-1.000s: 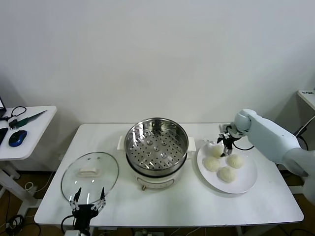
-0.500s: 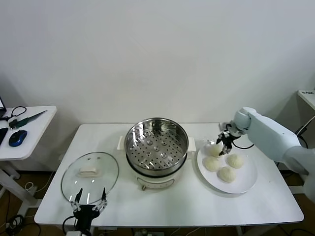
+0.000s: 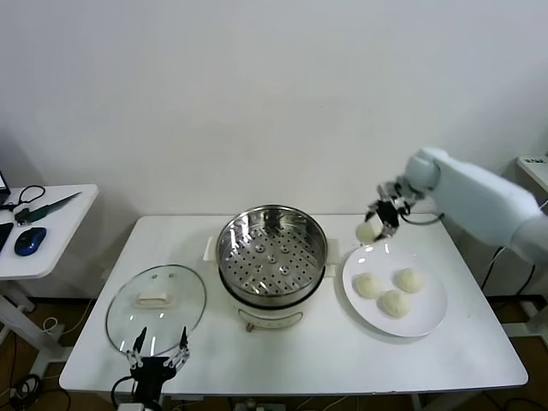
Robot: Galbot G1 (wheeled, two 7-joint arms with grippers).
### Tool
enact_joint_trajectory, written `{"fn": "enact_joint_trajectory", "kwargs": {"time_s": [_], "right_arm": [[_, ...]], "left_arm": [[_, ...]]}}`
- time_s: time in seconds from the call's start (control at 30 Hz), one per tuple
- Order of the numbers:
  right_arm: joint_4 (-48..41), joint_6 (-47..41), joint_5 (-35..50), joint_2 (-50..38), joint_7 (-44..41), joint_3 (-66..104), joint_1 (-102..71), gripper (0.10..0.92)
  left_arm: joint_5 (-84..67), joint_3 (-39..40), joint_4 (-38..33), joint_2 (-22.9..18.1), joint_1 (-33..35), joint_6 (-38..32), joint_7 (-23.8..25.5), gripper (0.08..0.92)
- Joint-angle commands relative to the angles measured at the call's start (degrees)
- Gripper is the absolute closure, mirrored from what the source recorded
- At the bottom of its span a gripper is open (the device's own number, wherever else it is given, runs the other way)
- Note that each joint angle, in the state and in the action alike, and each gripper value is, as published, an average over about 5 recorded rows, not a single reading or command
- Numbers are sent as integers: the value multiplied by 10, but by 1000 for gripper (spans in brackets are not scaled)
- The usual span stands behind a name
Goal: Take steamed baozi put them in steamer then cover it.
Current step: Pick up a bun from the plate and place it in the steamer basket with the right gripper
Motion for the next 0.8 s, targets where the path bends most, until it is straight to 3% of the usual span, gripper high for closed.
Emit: {"fn": "enact_joint_trajectory", "kwargs": {"time_s": [0.03,0.27,0.53,0.8], "right_arm": [[138,176,59,79,-6,-129,194,372],[141,223,-47,154,16,-81,124,372],[15,245,-222,202,51,1,-7,372],[-77,254,-282,242,64,41,-78,372]], "left_arm": [[0,1,-2,1,1,0,-1,177],[1,0,-6,0,4,-4,-2,177],[4,-2,-13,1,17,-11,-3,177],[7,1,-11,0,25,-20,-5,177]]}}
